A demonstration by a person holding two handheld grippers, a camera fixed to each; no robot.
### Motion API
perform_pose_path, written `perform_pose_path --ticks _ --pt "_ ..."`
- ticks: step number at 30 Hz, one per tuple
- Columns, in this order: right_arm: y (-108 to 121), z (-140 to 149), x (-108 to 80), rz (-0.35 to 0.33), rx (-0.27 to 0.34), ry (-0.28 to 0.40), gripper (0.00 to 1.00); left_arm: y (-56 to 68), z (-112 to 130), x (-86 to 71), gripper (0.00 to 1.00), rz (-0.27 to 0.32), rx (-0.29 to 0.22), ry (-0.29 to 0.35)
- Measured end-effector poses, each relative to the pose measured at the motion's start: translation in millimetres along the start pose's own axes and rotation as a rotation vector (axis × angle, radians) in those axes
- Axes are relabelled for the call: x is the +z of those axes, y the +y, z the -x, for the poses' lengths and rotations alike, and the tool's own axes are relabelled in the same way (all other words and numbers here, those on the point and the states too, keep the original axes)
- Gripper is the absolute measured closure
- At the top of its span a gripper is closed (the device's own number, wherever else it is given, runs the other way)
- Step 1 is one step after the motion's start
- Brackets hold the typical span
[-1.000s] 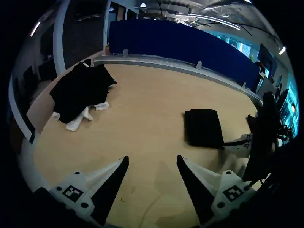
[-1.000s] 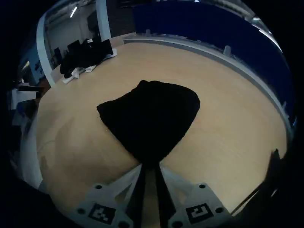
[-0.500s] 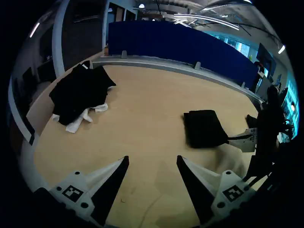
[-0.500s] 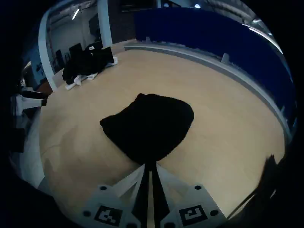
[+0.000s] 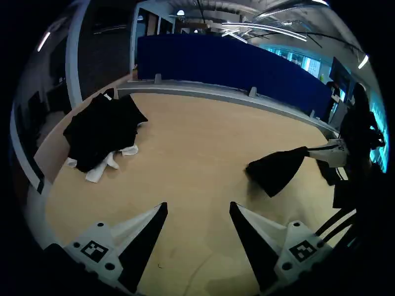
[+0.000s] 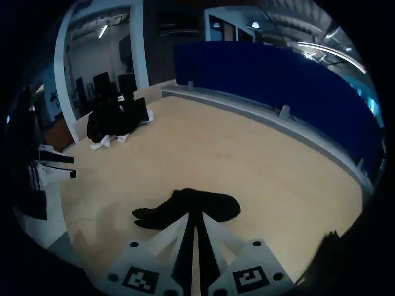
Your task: Fold towel
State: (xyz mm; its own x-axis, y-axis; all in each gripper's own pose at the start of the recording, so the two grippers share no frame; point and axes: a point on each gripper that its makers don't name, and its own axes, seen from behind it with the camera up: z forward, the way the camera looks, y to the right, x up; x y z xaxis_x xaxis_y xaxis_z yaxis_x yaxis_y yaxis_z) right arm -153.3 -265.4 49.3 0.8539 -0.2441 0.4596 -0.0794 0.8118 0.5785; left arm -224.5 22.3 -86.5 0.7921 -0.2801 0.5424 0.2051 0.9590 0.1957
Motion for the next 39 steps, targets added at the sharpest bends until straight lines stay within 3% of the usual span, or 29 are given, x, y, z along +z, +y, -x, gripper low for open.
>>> perform_pose_path --ticks 8,23,39 --pt "17.7 -35.5 -18.3 0.021 0.002 0.054 0.95 0.7 -7.5 -3.9 0.07 0.006 0.004 0.019" --pt "70.1 -60.6 -50.8 0.082 0.022 0.094 0.95 10.3 -13.0 -6.9 0.07 0.022 0.019 0.022" --pt "160.0 -47.9 -90.2 0.167 0.028 0.064 0.95 17.5 -12.9 -1.6 0.07 0.027 0.046 0.013"
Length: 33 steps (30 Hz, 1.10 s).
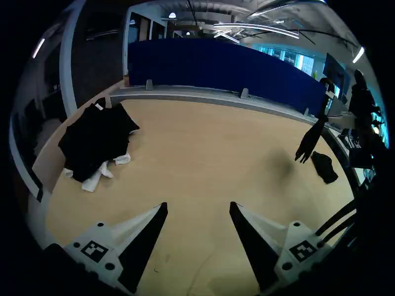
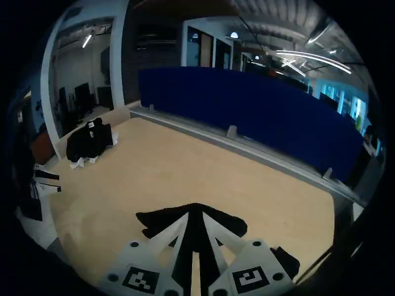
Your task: Fold towel
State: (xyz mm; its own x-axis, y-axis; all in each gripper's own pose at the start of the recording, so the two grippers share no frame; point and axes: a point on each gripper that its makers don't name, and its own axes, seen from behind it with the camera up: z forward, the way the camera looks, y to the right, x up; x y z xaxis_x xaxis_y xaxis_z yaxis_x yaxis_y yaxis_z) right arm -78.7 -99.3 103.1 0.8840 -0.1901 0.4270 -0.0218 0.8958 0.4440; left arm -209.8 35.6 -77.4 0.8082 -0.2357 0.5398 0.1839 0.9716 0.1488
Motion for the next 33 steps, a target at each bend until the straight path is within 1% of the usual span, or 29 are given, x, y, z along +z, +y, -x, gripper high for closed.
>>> perform_pose_path --ticks 11,17,20,26,33 --pt "83.9 9.5 -14.1 0.062 -0.007 -0.038 0.95 3.9 1.3 1.9 0.07 -0.011 0.011 -0.017" --pt "124.2 12.9 -16.7 0.088 -0.016 -0.065 0.95 7.7 0.1 4.7 0.07 -0.018 0.009 -0.024" --pt "140.7 14.3 -16.7 0.097 -0.019 -0.078 0.95 9.6 -1.3 6.6 0.07 -0.021 0.010 -0.026" --pt "165.3 16.4 -17.2 0.111 -0.016 -0.089 0.95 11.5 -3.0 10.7 0.07 -0.027 0.014 -0.031" --pt "183.1 32.4 -19.2 0.126 0.008 -0.115 0.95 14.3 -7.7 11.6 0.07 -0.028 0.024 -0.031"
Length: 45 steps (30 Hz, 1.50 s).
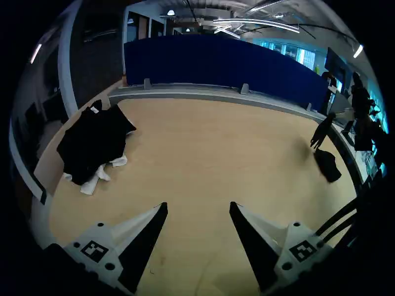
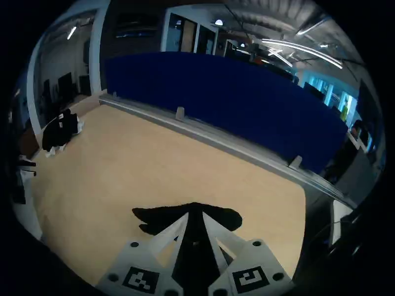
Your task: Fold towel
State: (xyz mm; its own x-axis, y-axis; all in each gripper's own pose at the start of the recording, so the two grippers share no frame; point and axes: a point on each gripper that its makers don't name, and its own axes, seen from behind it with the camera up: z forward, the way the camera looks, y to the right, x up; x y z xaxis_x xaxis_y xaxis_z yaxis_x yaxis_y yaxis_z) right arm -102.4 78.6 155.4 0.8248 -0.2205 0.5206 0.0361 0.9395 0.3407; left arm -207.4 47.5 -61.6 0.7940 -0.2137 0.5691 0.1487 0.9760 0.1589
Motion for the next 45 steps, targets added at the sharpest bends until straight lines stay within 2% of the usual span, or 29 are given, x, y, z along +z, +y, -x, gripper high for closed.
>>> perform_pose_path --ticks 5,13,23,29,38,45 --pt "7.6 21.1 -6.1 0.011 0.025 -0.024 0.95 2.3 -1.2 1.4 0.07 0.002 0.006 -0.003" --pt "22.0 65.3 -26.0 0.047 0.067 -0.074 0.95 9.6 -2.4 1.9 0.07 0.014 0.016 -0.005" --pt "42.0 132.3 -56.5 0.111 0.178 -0.120 0.95 14.0 -1.6 0.6 0.07 0.019 0.028 -0.009" --pt "37.7 174.2 -69.6 0.127 0.225 -0.159 0.95 14.0 -0.6 -0.4 0.07 0.017 0.031 -0.011" --pt "36.2 236.7 -72.5 0.167 0.307 -0.235 0.95 15.5 0.6 0.6 0.07 0.015 0.044 -0.014" --pt "37.2 268.5 -64.8 0.194 0.363 -0.282 0.95 17.4 -2.0 -3.4 0.07 0.013 0.052 -0.012"
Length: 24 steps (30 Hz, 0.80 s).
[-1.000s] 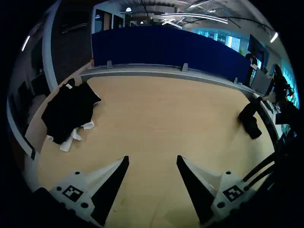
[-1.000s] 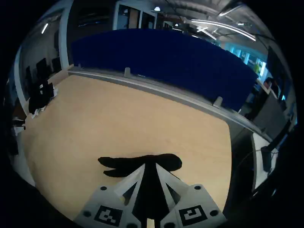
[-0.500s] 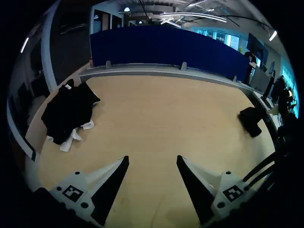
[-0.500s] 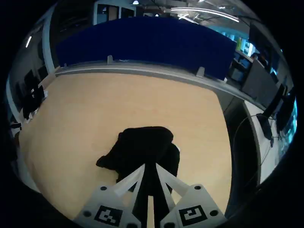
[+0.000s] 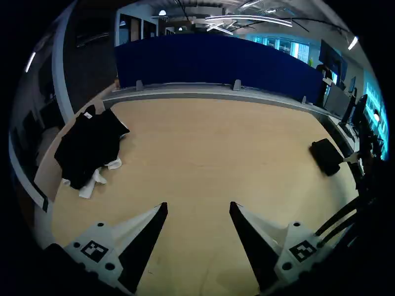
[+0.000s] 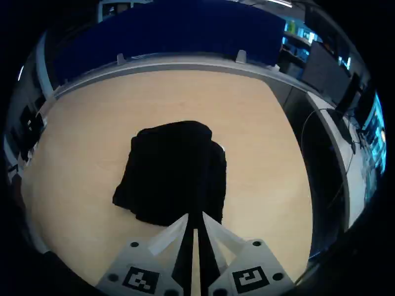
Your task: Fold towel
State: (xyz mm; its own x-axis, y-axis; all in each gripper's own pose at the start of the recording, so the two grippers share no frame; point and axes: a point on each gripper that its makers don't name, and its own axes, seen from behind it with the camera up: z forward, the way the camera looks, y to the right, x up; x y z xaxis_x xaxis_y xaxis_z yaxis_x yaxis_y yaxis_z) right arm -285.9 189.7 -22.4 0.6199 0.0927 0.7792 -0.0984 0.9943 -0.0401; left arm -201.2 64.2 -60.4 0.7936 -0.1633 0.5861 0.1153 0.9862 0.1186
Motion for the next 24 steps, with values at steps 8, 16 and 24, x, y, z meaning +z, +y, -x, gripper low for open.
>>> perform_pose_path --ticks 8,16,24 --pt "3.1 20.9 20.6 0.021 0.041 -0.039 0.95 -0.4 -0.7 -3.7 0.07 -0.006 0.008 0.002" --pt "6.0 25.9 28.3 0.037 0.057 -0.041 0.95 -0.5 -3.3 -3.3 0.07 -0.007 0.016 0.001" --pt "7.0 24.0 21.0 0.053 0.047 -0.005 0.91 2.7 -6.3 -1.1 0.07 -0.002 0.021 0.001"
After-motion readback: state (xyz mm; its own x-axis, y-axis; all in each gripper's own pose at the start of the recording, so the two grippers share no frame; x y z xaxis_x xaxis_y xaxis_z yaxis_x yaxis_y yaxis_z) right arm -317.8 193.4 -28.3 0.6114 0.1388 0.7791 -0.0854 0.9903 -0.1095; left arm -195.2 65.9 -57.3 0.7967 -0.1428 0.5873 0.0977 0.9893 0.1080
